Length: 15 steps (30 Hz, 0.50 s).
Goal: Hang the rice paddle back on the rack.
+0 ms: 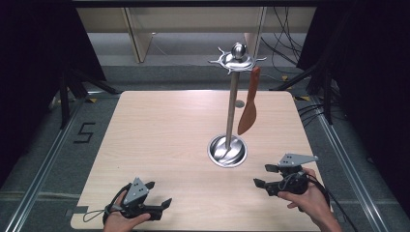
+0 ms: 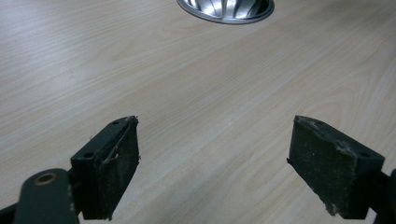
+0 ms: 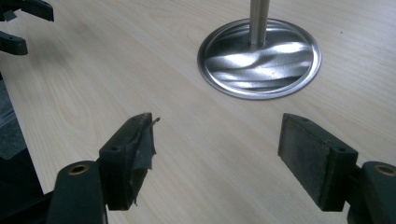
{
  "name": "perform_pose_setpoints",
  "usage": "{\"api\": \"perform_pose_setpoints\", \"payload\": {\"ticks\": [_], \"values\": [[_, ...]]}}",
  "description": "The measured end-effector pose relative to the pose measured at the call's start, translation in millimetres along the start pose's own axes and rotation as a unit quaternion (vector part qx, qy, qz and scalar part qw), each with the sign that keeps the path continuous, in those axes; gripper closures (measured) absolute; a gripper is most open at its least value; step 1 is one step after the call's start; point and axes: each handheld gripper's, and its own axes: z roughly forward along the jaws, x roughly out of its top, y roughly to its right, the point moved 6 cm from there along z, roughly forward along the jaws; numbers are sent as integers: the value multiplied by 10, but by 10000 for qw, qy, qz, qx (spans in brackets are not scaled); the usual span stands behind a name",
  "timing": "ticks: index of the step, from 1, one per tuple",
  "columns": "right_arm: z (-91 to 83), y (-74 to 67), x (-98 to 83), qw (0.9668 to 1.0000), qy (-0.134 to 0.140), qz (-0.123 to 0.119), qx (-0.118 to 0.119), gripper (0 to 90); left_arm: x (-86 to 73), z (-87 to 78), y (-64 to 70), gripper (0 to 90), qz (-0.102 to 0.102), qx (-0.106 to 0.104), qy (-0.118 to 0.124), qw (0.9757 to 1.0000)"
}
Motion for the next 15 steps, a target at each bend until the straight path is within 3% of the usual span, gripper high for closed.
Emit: {"api": "perform_pose_setpoints", "payload": {"ticks": [3, 4, 5, 7, 13, 15], "values": [[-8, -25, -40, 9998, -79, 128, 93, 275, -3, 2, 4, 154, -9, -15, -5, 10000], [-15, 16, -40, 10000, -3, -72, -36, 273, -3, 3, 4, 154, -2, -17, -5, 10000], [-20, -14, -60, 9999, -50, 101, 83, 272, -8, -4, -4, 154, 47, -9, -54, 10000], [-28, -3, -86, 10000, -40, 77, -9, 270, -7, -5, -3, 154, 62, -9, -53, 10000], [-31, -21, -192, 9996, -145, 241, 19, 266, -3, -1, -12, 154, 129, -4, -46, 9999], [-34, -13, -213, 9998, -124, 180, -10, 265, -5, -5, -13, 154, 136, 27, -79, 9999]]}}
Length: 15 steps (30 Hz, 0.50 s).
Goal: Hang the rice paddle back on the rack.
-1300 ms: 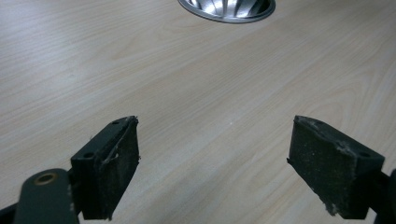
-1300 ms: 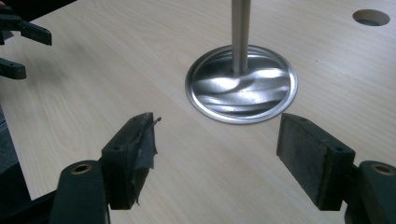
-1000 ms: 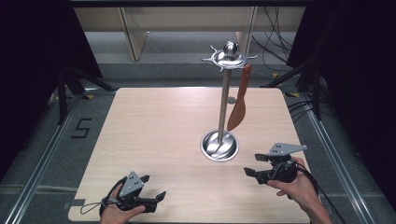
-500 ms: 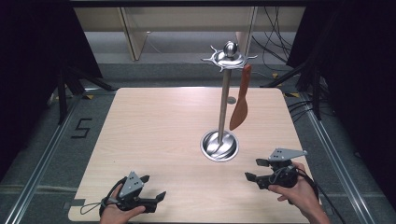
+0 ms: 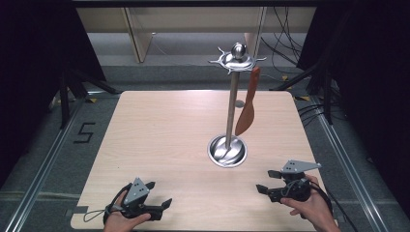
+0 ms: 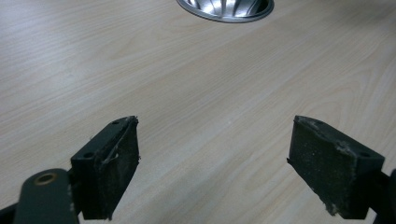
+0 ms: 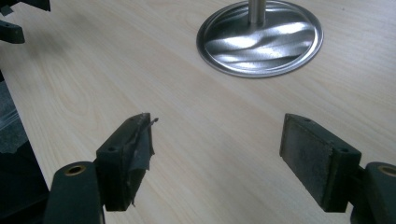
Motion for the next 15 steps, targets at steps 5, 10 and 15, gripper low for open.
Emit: {"api": "perform_pose_setpoints", "payload": {"ticks": [5, 10, 15], "values": [[0, -32, -52, 10000, -23, 33, 43, 264, -1, 1, 0, 154, -2, -6, 2, 10000], [10, -64, -79, 9999, 58, 54, 136, 262, -3, 4, 10, 154, -96, 1, 8, 10000], [0, -69, -130, 9999, -17, 134, 63, 261, -3, 7, 9, 154, -72, -39, 18, 10000]]}}
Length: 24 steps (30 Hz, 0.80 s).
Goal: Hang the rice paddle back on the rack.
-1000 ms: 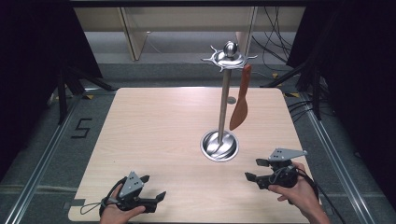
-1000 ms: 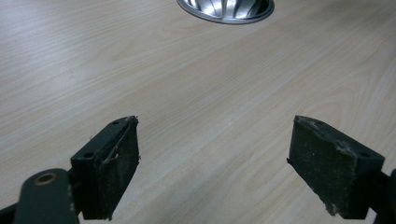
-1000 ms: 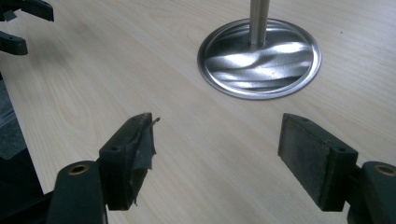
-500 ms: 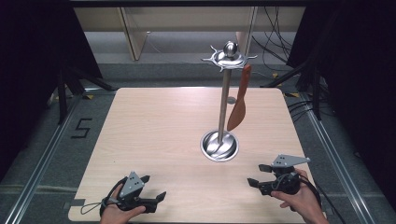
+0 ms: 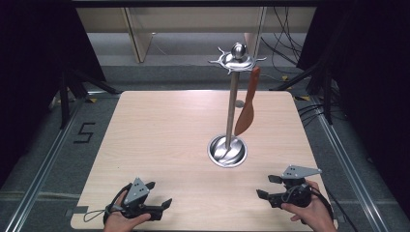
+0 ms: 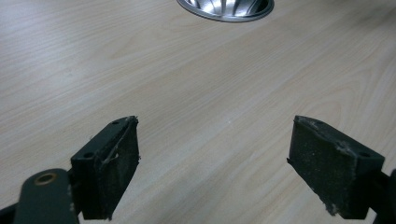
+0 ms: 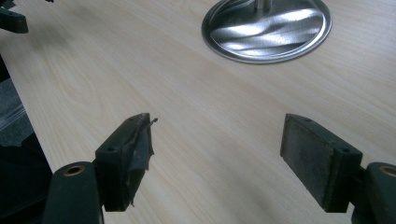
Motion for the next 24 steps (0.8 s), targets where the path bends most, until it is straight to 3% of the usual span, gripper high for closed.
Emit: {"api": "perform_pose_setpoints", "payload": {"ticks": [2, 3, 5, 6, 7, 11, 12, 14, 15, 17, 18, 19, 20, 21, 24], "values": [[0, 22, -15, 9999, -2, -124, -24, 260, 3, -2, -6, 154, 61, 16, 1, 10000], [-10, 3, -30, 10000, -49, 20, -26, 260, 0, -2, -11, 154, 78, 11, -20, 10000], [-9, 13, -39, 10000, 28, -67, -30, 259, 1, 0, -10, 154, 74, 10, -10, 10000], [-17, -5, -59, 10000, -32, 65, -28, 259, 1, -2, -11, 154, 80, 13, -16, 10000], [-10, 12, -56, 9999, 45, -90, 2, 258, 3, -1, -6, 154, 67, -4, -1, 10000], [-16, -19, -101, 10000, 31, 52, -9, 258, 0, -2, -12, 154, 85, 15, -20, 10000], [-27, 14, -104, 9998, 5, -164, -103, 258, 0, -1, -10, 154, 76, 13, -15, 10000], [-31, 3, -116, 9998, 36, -164, -109, 257, 1, -2, -7, 154, 77, 11, -3, 10000], [-37, -44, -141, 9999, -67, 97, 1, 257, 2, -2, -8, 154, 79, 14, -3, 10000], [-42, -8, -143, 9999, -13, -150, -84, 257, -5, -5, -26, 154, 149, 47, -65, 9999], [-43, -51, -165, 9999, -58, 109, -16, 256, -7, -5, -17, 154, 82, 42, -67, 9999], [-48, -16, -163, 9999, -42, -142, -53, 257, -13, -5, -21, 154, 67, 62, -93, 9999], [-51, -67, -181, 9999, -56, 130, 48, 256, -12, -6, -21, 154, 72, 59, -94, 9999], [-58, -50, -185, 10000, -62, 8, -38, 255, -5, -1, -2, 154, -5, 19, -24, 10000], [-76, -53, -198, 10000, -44, -65, -18, 251, -1, -3, -10, 154, 100, 9, -18, 9999]]}}
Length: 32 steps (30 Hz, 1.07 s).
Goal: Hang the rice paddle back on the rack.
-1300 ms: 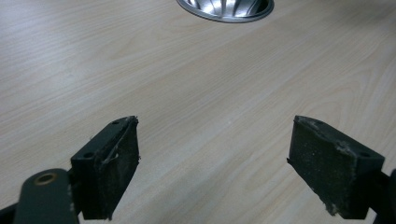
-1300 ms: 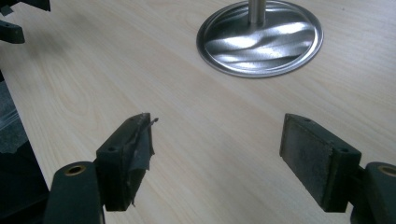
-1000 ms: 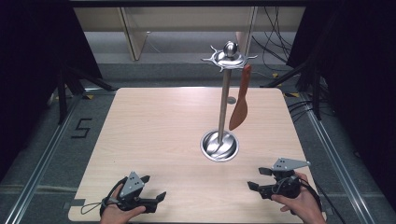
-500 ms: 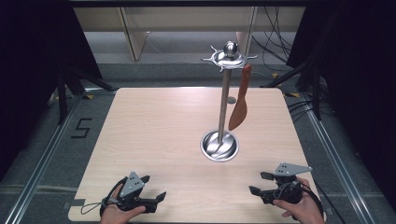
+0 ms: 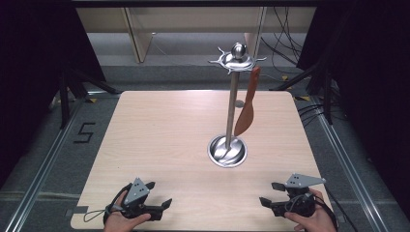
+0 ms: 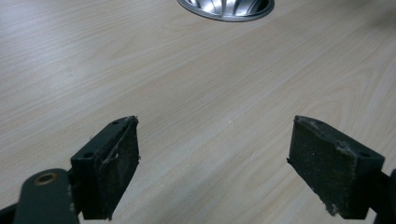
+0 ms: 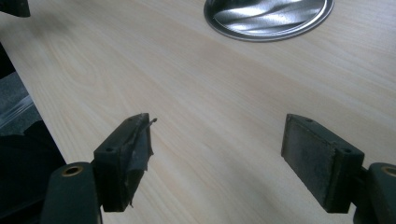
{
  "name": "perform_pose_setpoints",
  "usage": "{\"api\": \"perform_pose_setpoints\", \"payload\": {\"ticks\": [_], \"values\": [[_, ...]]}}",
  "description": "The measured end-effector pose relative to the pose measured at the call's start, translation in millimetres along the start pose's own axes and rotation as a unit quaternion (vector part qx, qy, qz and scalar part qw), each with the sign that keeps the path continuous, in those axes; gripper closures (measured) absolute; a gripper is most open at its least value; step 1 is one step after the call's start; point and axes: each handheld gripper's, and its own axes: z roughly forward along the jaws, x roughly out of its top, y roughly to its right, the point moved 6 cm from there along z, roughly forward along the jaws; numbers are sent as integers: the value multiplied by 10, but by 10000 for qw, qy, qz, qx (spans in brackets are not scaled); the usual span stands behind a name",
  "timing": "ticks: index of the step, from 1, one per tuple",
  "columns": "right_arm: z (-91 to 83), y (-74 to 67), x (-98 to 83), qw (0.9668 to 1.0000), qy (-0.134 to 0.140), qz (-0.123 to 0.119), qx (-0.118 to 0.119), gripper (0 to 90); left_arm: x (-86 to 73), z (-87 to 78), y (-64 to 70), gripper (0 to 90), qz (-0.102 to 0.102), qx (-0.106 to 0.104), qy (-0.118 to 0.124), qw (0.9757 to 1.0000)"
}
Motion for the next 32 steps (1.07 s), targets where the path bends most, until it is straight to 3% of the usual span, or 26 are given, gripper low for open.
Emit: {"api": "perform_pose_setpoints", "payload": {"ticks": [1, 2, 4, 5, 6, 7, 8, 9, 13, 14, 16, 18, 19, 20, 30, 32], "values": [[1, 7, -3, 9999, -6, -102, 45, 248, -1, -1, -2, 154, -2, 9, -13, 10000], [-4, -30, -23, 9998, -34, 172, 31, 243, -1, 0, -2, 154, 0, 7, -11, 10000], [-12, 8, -27, 10000, -10, -31, -80, 244, -2, -1, -2, 154, 8, 7, -19, 10000], [-5, -20, -34, 9999, 3, 110, 27, 243, -2, -1, -2, 154, 6, 8, -16, 10000], [-6, 2, -37, 10000, -18, -13, 67, 241, -1, 0, -1, 154, 2, 7, -7, 10000], [-18, -31, -49, 9998, -75, 166, 99, 235, -1, 0, -2, 154, -1, 7, -8, 10000], [-14, -4, -46, 10000, -11, -22, 22, 227, -1, 0, -2, 154, 1, 7, -12, 10000], [-21, -22, -65, 9999, -87, 100, -7, 219, -2, 0, -3, 154, 9, 7, -18, 10000], [-17, -47, -101, 9996, -208, 165, 34, 202, -5, -1, 8, 154, -66, 18, -20, 10000], [-23, -49, -100, 9998, -181, 117, 36, 197, 0, 1, -3, 154, 27, 6, -6, 10000], [-25, -37, -100, 9999, -160, 54, -7, 194, -1, -3, -1, 154, 20, 16, -22, 10000], [-10, -35, -102, 9999, -133, 25, 66, 190, -6, 1, 13, 154, -86, -11, -29, 10000], [-34, -16, -104, 9998, -182, -65, -23, 190, -2, 1, 2, 154, 22, -14, -19, 10000], [-30, -42, -105, 9999, -123, 95, 4, 189, 0, 6, 8, 153, -14, -15, 6, 10000], [-34, -30, -106, 9999, -122, 57, -50, 190, 0, 1, 4, 154, 17, 3, -17, 10000], [-35, -35, -108, 9998, -152, 96, -11, 190, 3, 13, 14, 154, -77, -8, 34, 10000]]}}
